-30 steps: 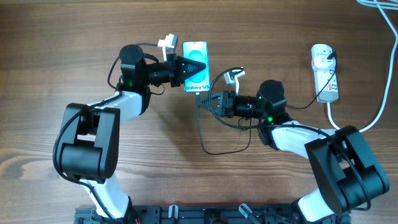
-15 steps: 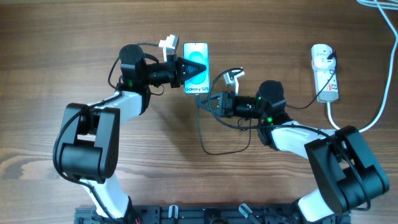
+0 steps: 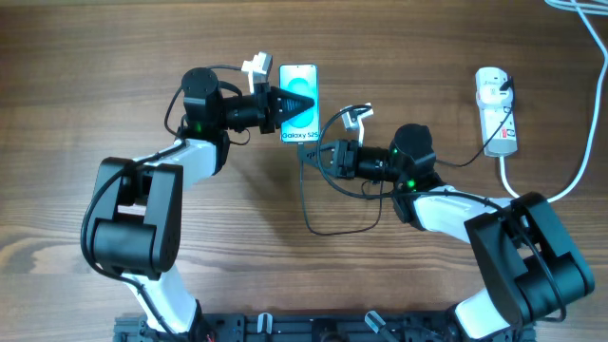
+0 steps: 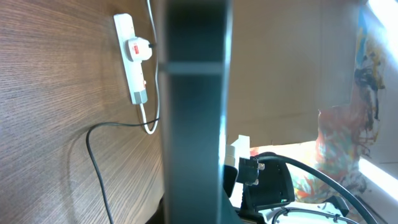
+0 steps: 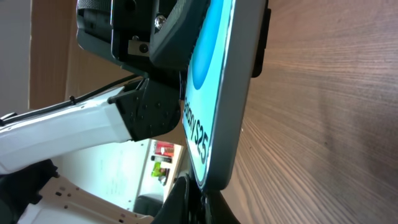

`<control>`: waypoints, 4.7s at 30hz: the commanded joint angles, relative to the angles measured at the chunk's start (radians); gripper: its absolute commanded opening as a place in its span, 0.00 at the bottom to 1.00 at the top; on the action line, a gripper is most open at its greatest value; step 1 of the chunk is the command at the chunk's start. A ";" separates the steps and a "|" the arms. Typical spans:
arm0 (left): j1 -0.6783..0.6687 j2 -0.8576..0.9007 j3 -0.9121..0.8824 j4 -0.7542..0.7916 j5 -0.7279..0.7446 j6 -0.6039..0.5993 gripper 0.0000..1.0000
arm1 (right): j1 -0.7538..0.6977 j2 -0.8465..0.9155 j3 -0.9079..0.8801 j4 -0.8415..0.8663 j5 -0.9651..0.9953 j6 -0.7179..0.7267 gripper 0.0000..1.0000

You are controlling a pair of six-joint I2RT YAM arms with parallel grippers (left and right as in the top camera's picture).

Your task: Plug charger to phone and switch on socket

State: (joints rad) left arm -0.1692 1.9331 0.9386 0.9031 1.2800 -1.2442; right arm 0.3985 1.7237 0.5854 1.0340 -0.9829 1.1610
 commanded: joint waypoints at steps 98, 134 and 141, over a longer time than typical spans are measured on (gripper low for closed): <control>-0.097 0.045 0.338 -1.128 -0.532 0.825 0.04 | -0.095 -0.922 0.009 -1.270 0.333 -0.655 1.00; -0.097 0.190 0.343 -1.350 -0.823 0.810 0.97 | -0.095 -0.922 0.009 -1.291 0.333 -0.660 1.00; -0.096 0.190 0.343 -1.453 -0.981 0.810 1.00 | -0.095 -0.922 0.009 -1.302 0.333 -0.661 1.00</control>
State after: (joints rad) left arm -0.2703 2.0575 1.3300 -0.4904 0.5308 -0.4458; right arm 0.3027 0.7994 0.5896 -0.2646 -0.6636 0.5175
